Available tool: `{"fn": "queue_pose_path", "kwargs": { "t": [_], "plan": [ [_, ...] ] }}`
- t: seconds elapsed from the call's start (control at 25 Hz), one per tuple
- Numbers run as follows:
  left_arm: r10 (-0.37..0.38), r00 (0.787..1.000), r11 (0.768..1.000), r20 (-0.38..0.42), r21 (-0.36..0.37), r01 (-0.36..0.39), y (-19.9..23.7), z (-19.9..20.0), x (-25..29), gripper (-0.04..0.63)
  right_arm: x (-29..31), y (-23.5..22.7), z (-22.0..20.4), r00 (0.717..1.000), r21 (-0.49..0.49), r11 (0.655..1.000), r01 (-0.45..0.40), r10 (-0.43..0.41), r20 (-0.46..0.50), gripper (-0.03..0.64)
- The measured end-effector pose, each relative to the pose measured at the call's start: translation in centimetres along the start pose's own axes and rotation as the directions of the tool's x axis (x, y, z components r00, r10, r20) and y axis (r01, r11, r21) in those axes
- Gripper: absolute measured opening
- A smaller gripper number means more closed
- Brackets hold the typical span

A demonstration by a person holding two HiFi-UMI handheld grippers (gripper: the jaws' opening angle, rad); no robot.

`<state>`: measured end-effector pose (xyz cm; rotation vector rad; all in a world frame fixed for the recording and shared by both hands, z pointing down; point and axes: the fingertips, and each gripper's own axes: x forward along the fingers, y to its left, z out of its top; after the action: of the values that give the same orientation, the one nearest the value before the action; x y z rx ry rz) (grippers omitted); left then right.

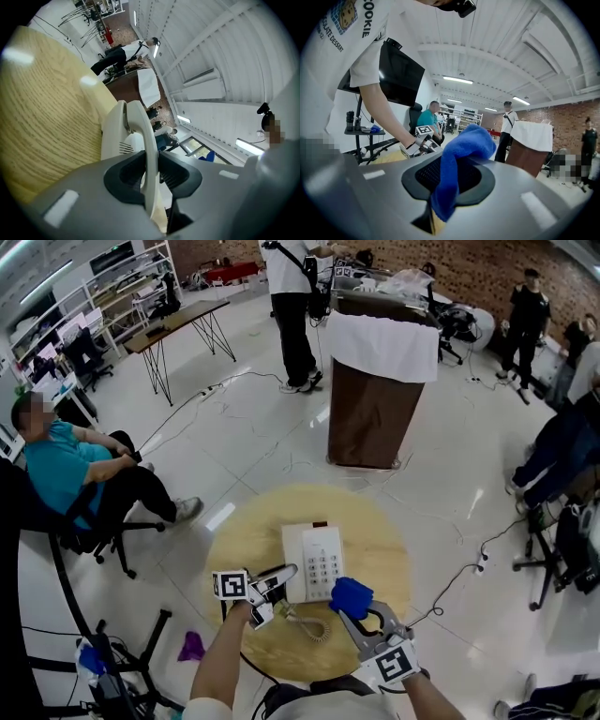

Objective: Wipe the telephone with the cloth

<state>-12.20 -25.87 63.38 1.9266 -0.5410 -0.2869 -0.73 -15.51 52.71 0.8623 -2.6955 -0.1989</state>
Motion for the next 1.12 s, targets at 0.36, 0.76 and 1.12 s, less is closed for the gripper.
{"fn": "queue_pose_path", "kwargs": {
  "t": [0.36, 0.76, 1.12],
  "plan": [
    [0.067, 0.996, 0.998, -0.066, 0.003, -0.067, 0.8, 0.2, 0.0, 0.089, 0.5, 0.2, 0.2, 1.000, 0.008, 1.000, -0.014, 0.014, -0.001, 0.063],
    [0.147, 0.989, 0.989, -0.012, 0.035, -0.146, 1.2, 1.0, -0.6, 0.167, 1.2, 0.7, 0.8, 0.999, 0.022, 0.999, -0.027, 0.027, 0.017, 0.063],
    [0.257, 0.956, 0.940, 0.138, 0.194, -0.281, -1.1, 2.8, -2.7, 0.135, 1.1, 1.0, 2.4, 0.999, 0.086, 0.996, -0.005, 0.000, 0.050, 0.063]
  ]
}}
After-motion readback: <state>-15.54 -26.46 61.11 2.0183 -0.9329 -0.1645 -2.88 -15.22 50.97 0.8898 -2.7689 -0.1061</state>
